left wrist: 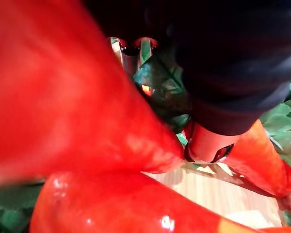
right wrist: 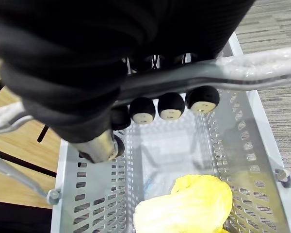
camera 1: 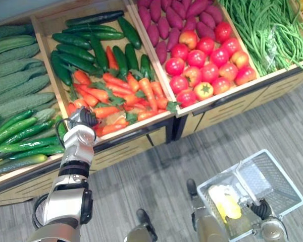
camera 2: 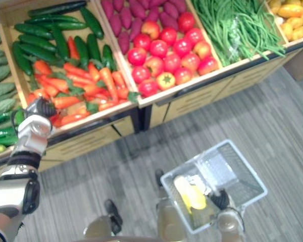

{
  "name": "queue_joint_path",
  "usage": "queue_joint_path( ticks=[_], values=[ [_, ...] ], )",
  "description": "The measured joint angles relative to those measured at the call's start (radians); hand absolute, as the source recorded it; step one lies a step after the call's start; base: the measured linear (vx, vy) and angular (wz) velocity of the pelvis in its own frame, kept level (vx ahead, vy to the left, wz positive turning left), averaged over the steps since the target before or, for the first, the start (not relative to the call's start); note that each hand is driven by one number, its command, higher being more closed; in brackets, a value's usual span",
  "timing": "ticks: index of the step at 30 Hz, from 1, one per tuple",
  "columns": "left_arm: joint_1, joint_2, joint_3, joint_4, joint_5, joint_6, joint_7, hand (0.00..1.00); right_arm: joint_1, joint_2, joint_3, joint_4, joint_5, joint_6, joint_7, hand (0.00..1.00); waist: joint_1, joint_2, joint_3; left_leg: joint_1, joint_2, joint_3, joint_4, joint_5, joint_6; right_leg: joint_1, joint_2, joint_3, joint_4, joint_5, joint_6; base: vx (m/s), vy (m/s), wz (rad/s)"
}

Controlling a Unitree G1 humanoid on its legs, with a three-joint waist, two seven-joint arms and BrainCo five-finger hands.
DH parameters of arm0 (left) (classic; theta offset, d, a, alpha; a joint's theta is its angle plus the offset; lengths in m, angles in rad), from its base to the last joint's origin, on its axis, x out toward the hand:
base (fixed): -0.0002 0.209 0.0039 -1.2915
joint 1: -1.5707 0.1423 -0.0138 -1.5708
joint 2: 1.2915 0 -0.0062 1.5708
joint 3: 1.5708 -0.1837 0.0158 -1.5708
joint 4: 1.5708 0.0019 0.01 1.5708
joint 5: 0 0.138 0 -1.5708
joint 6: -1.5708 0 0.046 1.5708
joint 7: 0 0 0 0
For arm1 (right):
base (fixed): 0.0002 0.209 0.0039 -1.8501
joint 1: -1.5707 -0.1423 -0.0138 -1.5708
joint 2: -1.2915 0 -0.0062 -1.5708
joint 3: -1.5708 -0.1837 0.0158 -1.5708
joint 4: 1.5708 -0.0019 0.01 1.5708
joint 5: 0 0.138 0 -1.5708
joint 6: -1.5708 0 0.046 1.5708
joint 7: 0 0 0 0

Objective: Pick vegetable in the basket

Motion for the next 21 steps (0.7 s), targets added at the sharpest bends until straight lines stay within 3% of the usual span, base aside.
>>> queue_joint_path(
  ticks=[17, 21],
  values=[
    [0.085, -0.030, -0.031, -0.181, 0.002, 0.021, -0.013, 1.00, 0.003, 0.000, 0.000, 0.028, -0.001, 0.000, 0.000, 1.00, 0.022, 0.000, 0.000, 0.010, 0.000, -0.013, 0.006, 0.000, 0.001, 0.017, -0.001, -0.005, -0.001, 0.000, 0.001, -0.02, -0.024, 0.01],
    [0.112, -0.030, -0.030, -0.295, 0.002, 0.021, -0.010, 1.00, 0.004, 0.002, -0.002, 0.032, -0.010, 0.000, 0.001, 1.00, 0.023, 0.000, 0.000, 0.015, -0.001, -0.024, 0.006, 0.001, 0.001, 0.031, -0.003, -0.012, -0.004, 0.000, 0.001, -0.01, -0.029, 0.07]
  ],
)
